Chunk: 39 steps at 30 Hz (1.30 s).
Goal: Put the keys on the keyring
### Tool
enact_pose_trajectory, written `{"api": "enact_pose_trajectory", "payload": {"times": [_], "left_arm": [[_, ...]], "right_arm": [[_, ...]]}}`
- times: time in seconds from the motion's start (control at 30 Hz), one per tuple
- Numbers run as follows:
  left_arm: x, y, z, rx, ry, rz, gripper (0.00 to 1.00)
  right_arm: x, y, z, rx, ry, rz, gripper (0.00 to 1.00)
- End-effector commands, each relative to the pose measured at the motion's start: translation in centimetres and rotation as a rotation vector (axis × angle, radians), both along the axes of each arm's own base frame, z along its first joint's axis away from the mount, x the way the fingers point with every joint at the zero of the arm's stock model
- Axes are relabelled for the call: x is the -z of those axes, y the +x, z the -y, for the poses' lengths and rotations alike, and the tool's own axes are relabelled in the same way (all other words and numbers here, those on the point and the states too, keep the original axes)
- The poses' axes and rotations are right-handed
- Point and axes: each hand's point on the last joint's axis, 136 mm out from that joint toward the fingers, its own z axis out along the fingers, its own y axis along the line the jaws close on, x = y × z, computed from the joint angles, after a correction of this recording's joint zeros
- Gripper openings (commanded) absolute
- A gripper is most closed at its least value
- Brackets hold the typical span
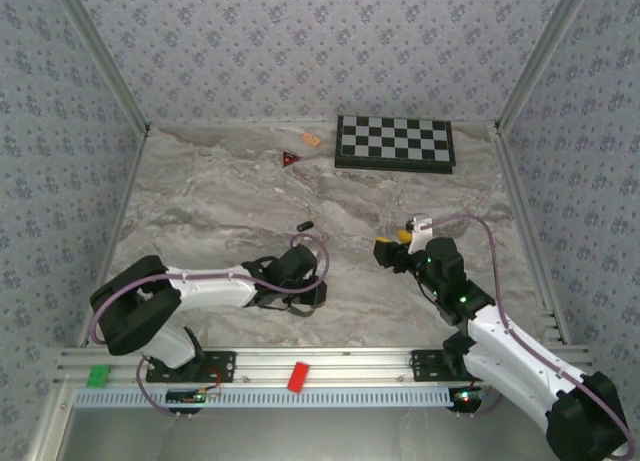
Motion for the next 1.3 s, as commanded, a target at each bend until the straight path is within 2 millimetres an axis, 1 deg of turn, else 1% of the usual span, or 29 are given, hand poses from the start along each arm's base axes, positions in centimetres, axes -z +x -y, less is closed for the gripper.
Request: {"api": "enact_pose_trajectory", "payload": {"times": [0.0,0.13,0.2,0.27,0.4,0.53,0.63,0.73,0.87,1.03,1.1,1.17,1.23,1.27], "left_arm": [[-0.8,0.0,1.0,0.023,-0.009,0.011,0.26],[-0.6,0.0,1.2,0.030,-0.004,0.007,0.26],[-0.4,-0.1,1.4,0.035,-0.002,0.001,0.23],[-0.3,-0.2,1.5,0.041,0.003,-0.002,0.23],[0.3,-0.3,1.3,0.042,0.026,-0.007,0.23],[0.3,-0.2,1.1,0.045,0.042,-0.001,0.27],[0.4,-0.2,1.0,0.051,0.054,0.007,0.28],[0.3,-0.1,1.2,0.059,0.053,0.010,0.25],[0.2,-0.2,1.8,0.082,0.058,0.021,0.24],[0.7,-0.3,1.9,0.097,0.085,0.016,0.23],[0.8,-0.3,1.9,0.097,0.086,0.017,0.19],[0.8,-0.4,1.9,0.098,0.085,0.019,0.17],[0.5,-0.3,2.1,0.099,0.079,0.024,0.05],[0.3,-0.3,2.1,0.099,0.078,0.027,0.03]], "right_arm": [[0.1,0.1,0.0,0.007,0.017,0.004,0.67],[0.1,0.1,0.0,0.006,0.016,0.003,0.67],[0.1,0.1,0.0,0.005,0.016,0.003,0.67],[0.2,0.1,0.0,0.005,0.015,0.002,0.67],[0.2,0.1,-0.1,0.004,0.015,0.002,0.67],[0.1,0.0,-0.1,0.002,0.015,0.001,0.68],[0.2,0.0,-0.1,0.003,0.016,0.001,0.68],[0.2,0.1,0.0,0.005,0.015,0.001,0.68],[0.2,0.1,0.0,0.006,0.014,0.001,0.68],[0.3,0.1,0.0,0.007,0.015,0.001,0.68],[0.3,0.1,0.0,0.007,0.015,0.000,0.68],[0.3,0.1,0.0,0.007,0.016,-0.001,0.68],[0.3,0.1,0.0,0.007,0.016,0.000,0.68],[0.3,0.1,0.0,0.006,0.014,0.001,0.68]]}}
